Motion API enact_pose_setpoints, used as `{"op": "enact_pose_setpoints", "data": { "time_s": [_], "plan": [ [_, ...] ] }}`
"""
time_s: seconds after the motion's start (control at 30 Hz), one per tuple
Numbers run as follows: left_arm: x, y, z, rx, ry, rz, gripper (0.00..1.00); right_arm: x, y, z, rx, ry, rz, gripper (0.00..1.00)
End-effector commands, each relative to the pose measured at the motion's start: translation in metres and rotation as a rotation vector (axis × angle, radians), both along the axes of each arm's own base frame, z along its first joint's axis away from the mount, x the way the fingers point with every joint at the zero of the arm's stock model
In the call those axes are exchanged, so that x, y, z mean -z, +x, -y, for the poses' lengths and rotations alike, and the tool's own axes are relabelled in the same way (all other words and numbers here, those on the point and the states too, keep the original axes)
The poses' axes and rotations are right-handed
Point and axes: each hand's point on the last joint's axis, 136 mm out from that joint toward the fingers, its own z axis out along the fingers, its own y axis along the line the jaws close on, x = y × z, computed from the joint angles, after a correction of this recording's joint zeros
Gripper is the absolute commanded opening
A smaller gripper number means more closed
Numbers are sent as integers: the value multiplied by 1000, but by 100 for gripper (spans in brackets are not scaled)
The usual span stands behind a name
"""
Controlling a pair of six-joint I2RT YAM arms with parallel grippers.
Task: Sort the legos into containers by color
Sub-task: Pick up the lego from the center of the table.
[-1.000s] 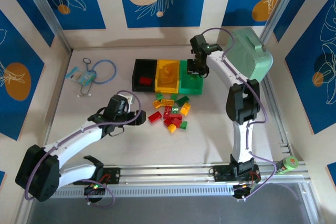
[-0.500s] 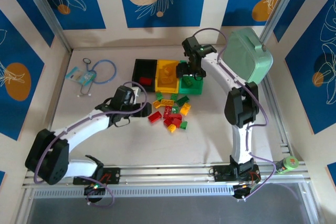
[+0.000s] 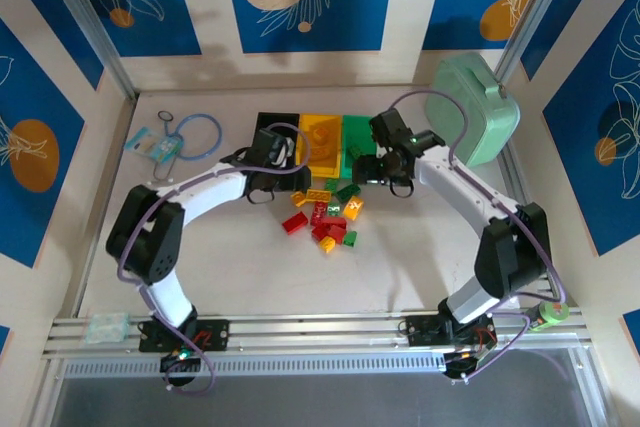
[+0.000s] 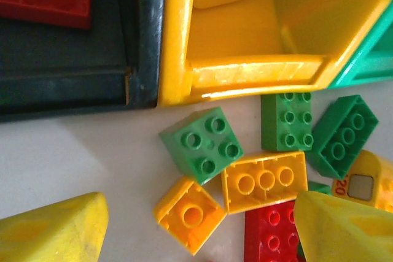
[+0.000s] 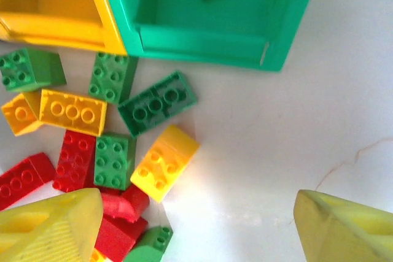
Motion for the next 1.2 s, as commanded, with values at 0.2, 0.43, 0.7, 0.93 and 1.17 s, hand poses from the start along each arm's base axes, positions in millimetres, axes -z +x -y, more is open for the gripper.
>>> {"op": "enact_pose_setpoints", "data": {
  "time_s": [0.2,0.43,0.7,0.93,1.17],
  "plan": [
    [27,17,16,-1,147,-71,70,2,-45,7,25,105,8,79],
    [47,24,21,-12,222,-99,64,6,-56,23,56,120,20,78],
    [55,20,25,0,271,-114,49,1,-55,29,76,151,48,76],
    [34,12,20,6,307,-67,36,6,-60,30,90,173,46,75],
    [-8,13,34,33,220,6,33,9,-66,36,125,170,55,73]
  ]
}}
